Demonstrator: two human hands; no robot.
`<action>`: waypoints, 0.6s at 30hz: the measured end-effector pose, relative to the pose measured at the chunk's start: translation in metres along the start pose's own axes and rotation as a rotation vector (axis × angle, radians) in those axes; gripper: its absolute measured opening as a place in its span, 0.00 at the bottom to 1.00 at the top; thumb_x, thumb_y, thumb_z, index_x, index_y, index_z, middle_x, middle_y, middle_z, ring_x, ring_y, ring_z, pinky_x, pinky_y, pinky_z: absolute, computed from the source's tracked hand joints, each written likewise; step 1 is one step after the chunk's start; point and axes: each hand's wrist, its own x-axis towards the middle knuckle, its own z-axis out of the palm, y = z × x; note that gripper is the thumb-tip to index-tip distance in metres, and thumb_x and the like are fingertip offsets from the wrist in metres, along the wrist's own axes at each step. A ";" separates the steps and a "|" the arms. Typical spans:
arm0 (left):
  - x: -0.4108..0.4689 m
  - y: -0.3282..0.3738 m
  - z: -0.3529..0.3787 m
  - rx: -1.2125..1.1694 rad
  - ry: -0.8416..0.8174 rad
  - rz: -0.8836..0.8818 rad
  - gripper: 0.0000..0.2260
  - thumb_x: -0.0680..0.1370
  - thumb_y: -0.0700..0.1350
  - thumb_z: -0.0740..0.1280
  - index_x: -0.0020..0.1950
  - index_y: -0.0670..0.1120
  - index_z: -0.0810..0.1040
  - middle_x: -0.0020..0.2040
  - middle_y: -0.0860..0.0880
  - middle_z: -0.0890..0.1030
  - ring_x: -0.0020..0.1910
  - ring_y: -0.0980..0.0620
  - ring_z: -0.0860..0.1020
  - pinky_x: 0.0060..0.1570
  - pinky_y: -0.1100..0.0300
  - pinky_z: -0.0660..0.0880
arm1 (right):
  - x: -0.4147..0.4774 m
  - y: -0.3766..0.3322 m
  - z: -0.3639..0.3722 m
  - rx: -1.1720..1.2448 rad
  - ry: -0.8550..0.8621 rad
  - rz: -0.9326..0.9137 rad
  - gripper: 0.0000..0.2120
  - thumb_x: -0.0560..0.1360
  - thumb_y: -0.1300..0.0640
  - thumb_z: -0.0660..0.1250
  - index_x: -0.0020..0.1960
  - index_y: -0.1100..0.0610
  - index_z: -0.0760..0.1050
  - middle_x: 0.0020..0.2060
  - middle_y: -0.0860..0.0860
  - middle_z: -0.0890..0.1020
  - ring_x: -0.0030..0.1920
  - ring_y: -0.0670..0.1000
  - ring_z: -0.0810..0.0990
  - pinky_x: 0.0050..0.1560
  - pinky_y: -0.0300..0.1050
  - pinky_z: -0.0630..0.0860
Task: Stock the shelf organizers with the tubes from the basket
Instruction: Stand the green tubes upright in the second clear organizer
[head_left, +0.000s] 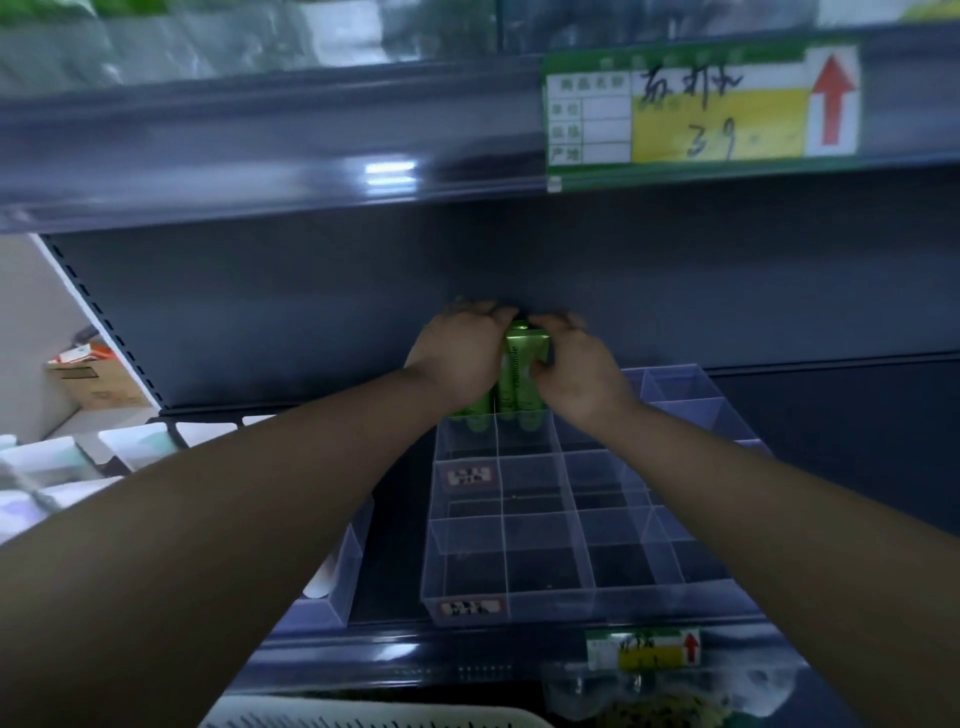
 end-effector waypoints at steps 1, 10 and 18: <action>-0.004 0.000 -0.001 0.037 -0.018 0.018 0.23 0.78 0.39 0.58 0.73 0.44 0.63 0.71 0.44 0.67 0.69 0.43 0.66 0.69 0.54 0.61 | -0.005 -0.003 0.000 -0.052 -0.030 -0.014 0.26 0.73 0.63 0.63 0.70 0.57 0.65 0.68 0.57 0.67 0.67 0.57 0.68 0.66 0.42 0.64; -0.063 0.012 -0.029 0.170 -0.151 -0.034 0.30 0.78 0.49 0.58 0.77 0.45 0.48 0.77 0.45 0.50 0.76 0.46 0.45 0.74 0.49 0.41 | -0.046 -0.032 0.000 -0.330 -0.183 0.003 0.38 0.71 0.46 0.63 0.75 0.48 0.47 0.76 0.50 0.44 0.76 0.54 0.43 0.74 0.54 0.45; -0.129 0.010 -0.052 0.203 -0.121 -0.088 0.34 0.77 0.53 0.59 0.77 0.46 0.46 0.77 0.47 0.47 0.76 0.46 0.43 0.73 0.46 0.41 | -0.092 -0.067 0.000 -0.380 -0.217 -0.052 0.40 0.73 0.43 0.63 0.76 0.47 0.43 0.76 0.50 0.41 0.76 0.54 0.40 0.73 0.53 0.42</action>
